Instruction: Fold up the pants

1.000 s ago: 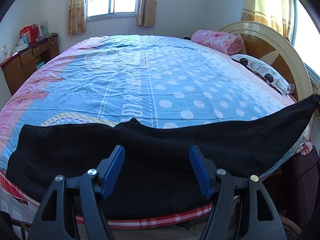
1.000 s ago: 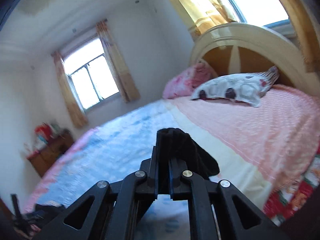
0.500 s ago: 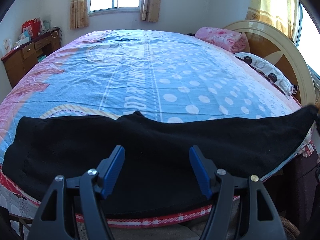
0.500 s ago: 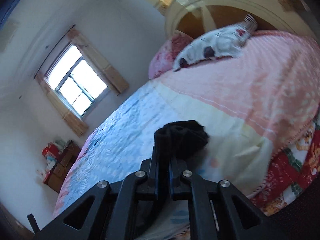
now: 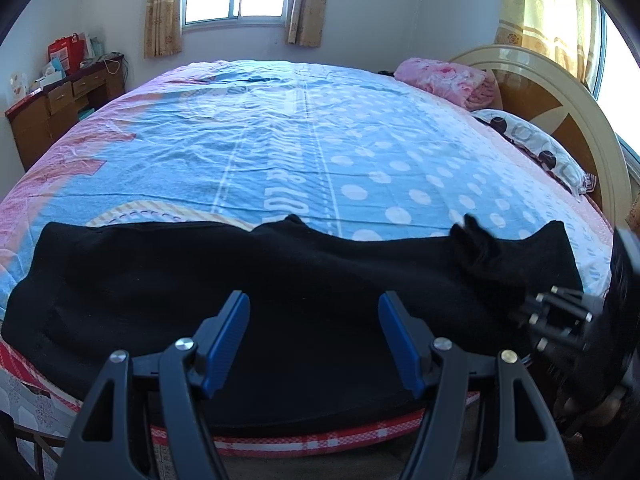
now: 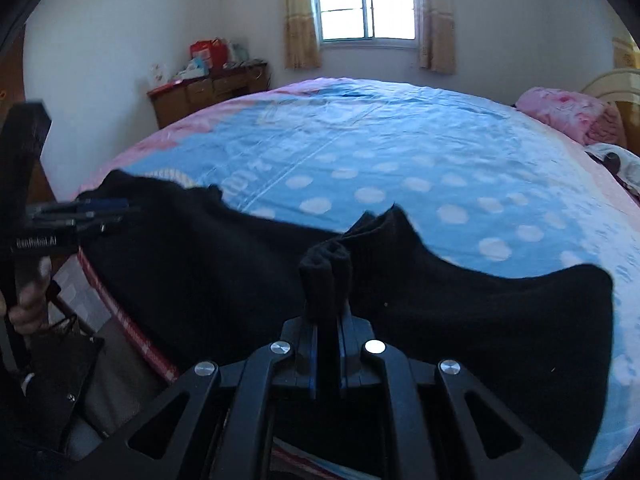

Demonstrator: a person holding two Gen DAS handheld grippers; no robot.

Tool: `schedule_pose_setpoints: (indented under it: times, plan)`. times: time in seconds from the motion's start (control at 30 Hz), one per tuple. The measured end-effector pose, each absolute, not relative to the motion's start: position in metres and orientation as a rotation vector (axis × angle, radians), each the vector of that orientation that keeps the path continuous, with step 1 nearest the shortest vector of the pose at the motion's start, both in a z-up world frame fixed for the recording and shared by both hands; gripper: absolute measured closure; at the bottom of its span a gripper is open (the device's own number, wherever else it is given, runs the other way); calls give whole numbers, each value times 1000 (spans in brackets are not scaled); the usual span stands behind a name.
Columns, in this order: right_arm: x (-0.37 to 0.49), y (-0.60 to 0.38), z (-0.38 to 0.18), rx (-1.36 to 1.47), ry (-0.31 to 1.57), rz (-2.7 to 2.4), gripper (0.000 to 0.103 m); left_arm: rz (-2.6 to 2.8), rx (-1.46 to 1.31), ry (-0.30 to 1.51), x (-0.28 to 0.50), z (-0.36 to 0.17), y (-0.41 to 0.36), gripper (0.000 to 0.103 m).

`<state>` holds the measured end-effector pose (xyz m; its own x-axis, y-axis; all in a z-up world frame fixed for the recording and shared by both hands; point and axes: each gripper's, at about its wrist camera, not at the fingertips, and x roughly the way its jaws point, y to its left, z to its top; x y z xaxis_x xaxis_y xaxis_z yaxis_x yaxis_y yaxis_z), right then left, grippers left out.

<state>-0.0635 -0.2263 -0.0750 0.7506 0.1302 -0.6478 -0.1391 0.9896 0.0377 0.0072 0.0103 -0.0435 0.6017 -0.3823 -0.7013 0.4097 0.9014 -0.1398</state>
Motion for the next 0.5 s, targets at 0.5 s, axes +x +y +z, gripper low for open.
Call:
schedule_pose_setpoints:
  times: [0.5]
  plan:
    - [-63,-180,-98,-202,704,251,61,-477,38,817,9,-50,3,34]
